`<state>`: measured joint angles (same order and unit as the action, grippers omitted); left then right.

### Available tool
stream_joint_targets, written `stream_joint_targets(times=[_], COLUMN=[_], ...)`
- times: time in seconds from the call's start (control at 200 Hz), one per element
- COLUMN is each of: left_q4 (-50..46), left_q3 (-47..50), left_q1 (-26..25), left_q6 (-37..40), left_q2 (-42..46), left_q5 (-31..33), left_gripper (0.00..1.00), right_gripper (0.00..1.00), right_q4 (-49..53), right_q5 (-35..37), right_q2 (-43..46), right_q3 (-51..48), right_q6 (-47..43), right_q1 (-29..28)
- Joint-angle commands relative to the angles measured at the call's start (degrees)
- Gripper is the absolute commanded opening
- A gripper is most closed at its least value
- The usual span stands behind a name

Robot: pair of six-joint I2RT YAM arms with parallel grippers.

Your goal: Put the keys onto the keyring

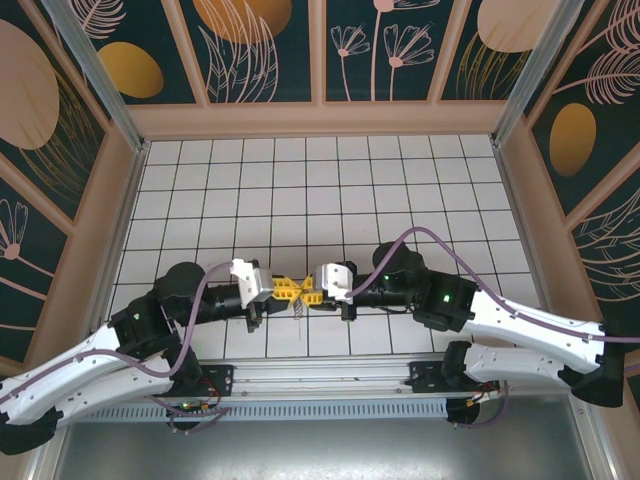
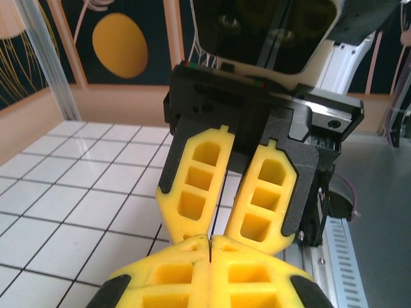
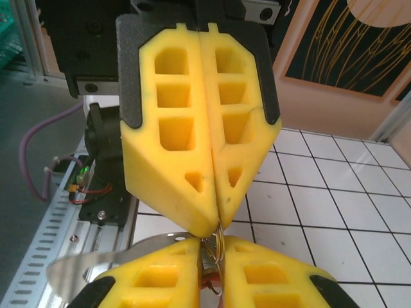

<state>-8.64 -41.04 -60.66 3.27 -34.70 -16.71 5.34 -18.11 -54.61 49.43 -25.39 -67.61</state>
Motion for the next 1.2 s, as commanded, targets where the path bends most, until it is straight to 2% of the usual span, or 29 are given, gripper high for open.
stream_joint_targets(times=[0.0, 0.17, 0.295, 0.43, 0.601, 0.671, 0.776, 0.971, 1.036, 1.196], left_q4=[13.27, 20.02, 21.10, 13.82, -3.16, -9.60, -15.93, -18.49, -18.20, -16.10], left_q3=[2.02, 5.55, 6.43, 3.99, -2.92, -6.22, -10.08, -12.15, -11.84, -10.38], left_q1=[-0.07, -0.05, -0.01, -0.06, -0.07, -0.05, -0.02, -0.07, 0.00, -0.07], left_q6=[-2.74, -3.84, -4.20, -3.12, 1.35, 3.64, 5.90, 7.54, 7.64, 7.06], left_q2=[2.12, 3.22, 2.58, 0.91, -2.51, -4.78, -8.58, -12.03, -12.37, -11.96], left_q5=[-2.80, -3.71, -4.29, -2.66, 2.15, 3.00, 3.70, 3.18, 2.68, 2.09], left_gripper=[0.00, 0.00, 0.00, 0.00, 0.00, 0.07, 0.10, 0.08, 0.00, 0.00], right_gripper=[0.15, 0.11, 0.00, 0.00, 0.00, 0.00, 0.00, 0.00, 0.00, 0.00], right_q4=[-4.41, -5.33, -5.78, -5.66, 0.44, 3.37, 7.28, 10.50, 10.52, 8.84], right_q5=[-1.40, -1.84, -1.11, 2.31, 5.08, 5.51, 6.23, 6.41, 6.20, 5.06], right_q2=[0.55, 0.92, 1.65, 3.48, 3.46, 2.15, -0.57, -2.82, -2.37, -0.10], right_q3=[-1.59, -1.83, -2.02, -2.45, 0.76, 2.63, 5.31, 8.07, 8.18, 6.90], right_q6=[1.91, 2.59, 2.45, 1.54, -1.35, -2.66, -4.38, -5.71, -5.56, -4.35], right_q1=[-0.09, -0.07, -0.04, 0.16, 0.86, 1.16, 1.13, 1.08, 0.95, 0.97])
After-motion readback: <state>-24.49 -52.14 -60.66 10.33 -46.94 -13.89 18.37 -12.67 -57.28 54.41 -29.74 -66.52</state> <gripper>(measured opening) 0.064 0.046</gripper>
